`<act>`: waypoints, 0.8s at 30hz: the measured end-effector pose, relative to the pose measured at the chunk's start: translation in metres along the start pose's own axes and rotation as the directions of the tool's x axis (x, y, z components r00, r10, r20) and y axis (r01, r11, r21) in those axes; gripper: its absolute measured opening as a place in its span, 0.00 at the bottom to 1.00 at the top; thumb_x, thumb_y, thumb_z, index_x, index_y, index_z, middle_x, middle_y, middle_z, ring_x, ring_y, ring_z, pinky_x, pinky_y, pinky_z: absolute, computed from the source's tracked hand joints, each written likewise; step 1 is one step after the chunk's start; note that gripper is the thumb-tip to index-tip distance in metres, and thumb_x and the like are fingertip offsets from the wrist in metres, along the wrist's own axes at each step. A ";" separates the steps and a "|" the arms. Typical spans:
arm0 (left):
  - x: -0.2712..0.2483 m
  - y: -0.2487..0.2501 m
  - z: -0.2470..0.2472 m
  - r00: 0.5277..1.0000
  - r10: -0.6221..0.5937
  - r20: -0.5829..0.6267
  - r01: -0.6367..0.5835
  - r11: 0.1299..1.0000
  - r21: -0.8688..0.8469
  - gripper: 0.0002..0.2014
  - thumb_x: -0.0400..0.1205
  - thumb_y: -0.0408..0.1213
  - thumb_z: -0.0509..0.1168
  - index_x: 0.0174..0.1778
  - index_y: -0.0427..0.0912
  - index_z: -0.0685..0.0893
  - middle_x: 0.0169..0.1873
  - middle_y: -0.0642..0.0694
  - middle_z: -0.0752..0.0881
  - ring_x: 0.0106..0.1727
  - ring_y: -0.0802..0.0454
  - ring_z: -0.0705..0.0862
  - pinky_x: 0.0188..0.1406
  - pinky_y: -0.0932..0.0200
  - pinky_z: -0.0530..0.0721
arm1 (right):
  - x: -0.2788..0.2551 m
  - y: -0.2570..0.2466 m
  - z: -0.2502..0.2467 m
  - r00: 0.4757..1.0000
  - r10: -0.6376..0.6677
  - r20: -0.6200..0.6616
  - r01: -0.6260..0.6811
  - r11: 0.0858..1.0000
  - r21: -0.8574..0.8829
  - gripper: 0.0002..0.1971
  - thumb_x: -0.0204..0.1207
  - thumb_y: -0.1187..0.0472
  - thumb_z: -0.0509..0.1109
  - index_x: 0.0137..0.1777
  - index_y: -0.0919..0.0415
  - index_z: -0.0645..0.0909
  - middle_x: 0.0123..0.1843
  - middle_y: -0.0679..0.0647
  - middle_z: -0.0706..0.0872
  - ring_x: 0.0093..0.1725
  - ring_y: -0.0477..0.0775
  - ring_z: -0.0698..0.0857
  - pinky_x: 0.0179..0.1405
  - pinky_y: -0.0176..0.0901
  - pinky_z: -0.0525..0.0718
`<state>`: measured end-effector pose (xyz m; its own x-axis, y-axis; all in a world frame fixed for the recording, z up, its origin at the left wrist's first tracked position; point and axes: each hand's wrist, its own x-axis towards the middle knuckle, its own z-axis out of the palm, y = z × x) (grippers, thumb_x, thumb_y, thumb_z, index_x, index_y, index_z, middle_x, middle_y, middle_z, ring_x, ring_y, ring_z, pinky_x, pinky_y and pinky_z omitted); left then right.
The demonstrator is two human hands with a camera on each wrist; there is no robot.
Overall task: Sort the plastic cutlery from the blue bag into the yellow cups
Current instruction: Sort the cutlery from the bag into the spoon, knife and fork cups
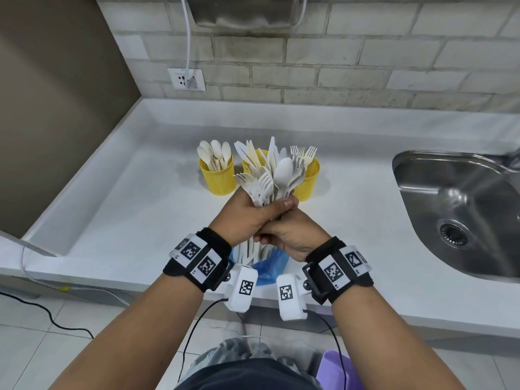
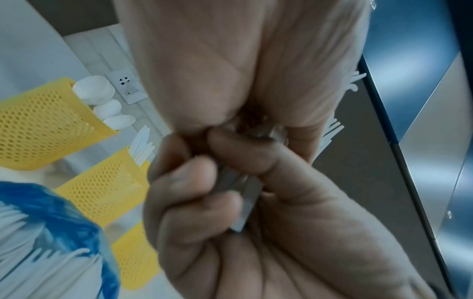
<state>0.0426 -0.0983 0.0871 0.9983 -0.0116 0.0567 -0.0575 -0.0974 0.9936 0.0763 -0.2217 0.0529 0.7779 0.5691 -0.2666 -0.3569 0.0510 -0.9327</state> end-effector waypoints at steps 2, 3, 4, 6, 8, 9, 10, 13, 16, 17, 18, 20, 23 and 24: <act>-0.001 -0.002 0.003 1.000 0.013 -0.024 -0.012 1.000 0.020 0.12 0.81 0.35 0.77 0.59 0.44 0.89 0.53 0.39 0.93 0.56 0.39 0.91 0.59 0.29 0.88 | 0.000 -0.002 0.004 1.000 -0.015 -0.020 0.014 1.000 -0.021 0.14 0.75 0.82 0.68 0.52 0.65 0.82 0.32 0.57 0.86 0.28 0.54 0.81 0.26 0.39 0.80; -0.002 -0.002 0.005 0.999 0.027 -0.038 -0.026 1.000 0.007 0.13 0.80 0.34 0.78 0.59 0.46 0.89 0.53 0.41 0.93 0.56 0.43 0.91 0.61 0.31 0.87 | -0.001 -0.003 0.005 1.000 -0.016 -0.020 0.016 1.000 -0.014 0.14 0.75 0.82 0.68 0.53 0.64 0.83 0.33 0.57 0.86 0.30 0.54 0.81 0.27 0.40 0.80; -0.001 -0.002 0.006 0.998 0.042 -0.054 -0.043 0.999 -0.016 0.13 0.80 0.32 0.78 0.59 0.47 0.89 0.53 0.45 0.93 0.56 0.49 0.90 0.64 0.36 0.87 | -0.001 -0.002 0.004 1.000 -0.016 -0.009 0.016 1.000 0.008 0.15 0.76 0.82 0.67 0.56 0.66 0.83 0.35 0.57 0.88 0.32 0.55 0.83 0.29 0.40 0.82; -0.001 -0.001 0.007 0.994 0.067 -0.081 -0.072 0.996 -0.058 0.16 0.79 0.27 0.77 0.58 0.51 0.88 0.50 0.56 0.93 0.55 0.57 0.90 0.64 0.53 0.87 | -0.002 -0.001 0.002 1.000 -0.002 0.025 0.000 0.995 0.101 0.20 0.77 0.84 0.66 0.66 0.69 0.81 0.46 0.59 0.91 0.43 0.57 0.90 0.38 0.41 0.89; -0.003 -0.002 0.006 0.992 0.075 -0.097 -0.081 0.994 -0.067 0.17 0.78 0.23 0.76 0.55 0.51 0.88 0.48 0.58 0.93 0.53 0.59 0.90 0.61 0.61 0.86 | -0.003 -0.002 0.000 0.997 0.022 0.069 -0.036 0.977 0.212 0.26 0.78 0.85 0.65 0.74 0.68 0.77 0.58 0.60 0.92 0.55 0.57 0.93 0.47 0.46 0.92; -0.003 -0.004 0.006 0.993 0.067 -0.095 -0.074 0.995 -0.068 0.15 0.78 0.23 0.77 0.53 0.48 0.89 0.48 0.55 0.94 0.54 0.56 0.91 0.62 0.58 0.87 | -0.004 -0.003 0.000 0.996 0.021 0.084 -0.041 0.969 0.245 0.27 0.78 0.85 0.65 0.75 0.68 0.76 0.60 0.60 0.91 0.58 0.57 0.92 0.49 0.47 0.92; -0.004 -0.007 0.005 0.995 0.063 -0.084 -0.069 0.995 -0.071 0.14 0.78 0.23 0.77 0.54 0.44 0.90 0.49 0.51 0.94 0.55 0.52 0.92 0.64 0.54 0.87 | -0.004 -0.004 -0.001 0.995 0.011 0.095 -0.036 0.964 0.262 0.26 0.78 0.85 0.65 0.74 0.68 0.77 0.60 0.60 0.91 0.58 0.57 0.92 0.49 0.48 0.92; -0.006 -0.010 0.009 0.994 0.057 -0.090 -0.063 0.996 -0.060 0.12 0.78 0.25 0.78 0.55 0.42 0.90 0.51 0.48 0.94 0.57 0.51 0.92 0.65 0.55 0.86 | -0.005 -0.004 -0.001 0.997 -0.002 0.078 -0.020 0.961 0.276 0.24 0.78 0.87 0.62 0.68 0.66 0.80 0.54 0.57 0.93 0.53 0.53 0.93 0.45 0.46 0.93; -0.005 -0.010 0.013 0.991 0.076 -0.112 -0.085 0.994 -0.074 0.13 0.81 0.25 0.74 0.52 0.49 0.89 0.48 0.54 0.94 0.54 0.55 0.91 0.60 0.61 0.86 | -0.005 0.000 -0.001 0.998 0.016 0.062 -0.033 0.958 0.284 0.26 0.75 0.91 0.60 0.63 0.66 0.83 0.51 0.56 0.94 0.51 0.53 0.94 0.43 0.44 0.92; -0.005 -0.010 0.013 0.990 0.077 -0.119 -0.087 0.993 -0.081 0.12 0.82 0.25 0.73 0.52 0.48 0.89 0.47 0.54 0.94 0.52 0.55 0.91 0.58 0.62 0.86 | -0.005 0.001 -0.001 0.998 0.021 0.058 -0.037 0.957 0.287 0.27 0.74 0.91 0.60 0.66 0.67 0.82 0.53 0.58 0.94 0.51 0.53 0.94 0.43 0.44 0.92; -0.005 -0.011 0.013 0.989 0.076 -0.124 -0.086 0.993 -0.079 0.09 0.83 0.25 0.72 0.51 0.44 0.89 0.45 0.51 0.94 0.51 0.54 0.92 0.56 0.63 0.87 | -0.004 0.003 0.000 0.998 0.023 0.052 -0.037 0.958 0.285 0.28 0.74 0.91 0.61 0.70 0.69 0.80 0.56 0.59 0.93 0.52 0.54 0.94 0.44 0.45 0.92; -0.005 -0.011 0.013 0.990 0.057 -0.130 -0.069 0.994 -0.084 0.04 0.85 0.27 0.70 0.52 0.32 0.90 0.44 0.44 0.94 0.48 0.51 0.93 0.51 0.63 0.87 | -0.002 0.006 0.003 0.999 0.034 0.033 -0.042 0.958 0.283 0.32 0.73 0.91 0.62 0.75 0.71 0.73 0.63 0.63 0.90 0.55 0.57 0.93 0.45 0.48 0.93; -0.004 -0.012 0.012 0.986 0.043 -0.159 -0.062 0.991 -0.118 0.07 0.82 0.28 0.74 0.56 0.33 0.89 0.46 0.43 0.94 0.49 0.50 0.93 0.53 0.59 0.88 | 0.002 0.011 0.011 0.999 0.047 0.014 -0.049 0.965 0.257 0.31 0.77 0.87 0.64 0.78 0.65 0.73 0.68 0.63 0.88 0.63 0.60 0.90 0.48 0.51 0.93; -0.003 -0.014 0.011 0.985 0.052 -0.165 -0.069 0.993 -0.100 0.09 0.81 0.30 0.76 0.56 0.38 0.89 0.48 0.43 0.94 0.52 0.48 0.93 0.56 0.55 0.89 | 0.004 0.011 0.014 0.998 0.055 0.008 -0.055 0.968 0.245 0.29 0.79 0.85 0.64 0.77 0.63 0.74 0.70 0.64 0.87 0.67 0.61 0.88 0.50 0.52 0.94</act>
<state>0.0402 -0.1076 0.0723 0.9812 0.1481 0.1240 -0.1259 0.0035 0.9920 0.0678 -0.2076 0.0448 0.7530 0.5773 -0.3157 -0.5151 0.2187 -0.8287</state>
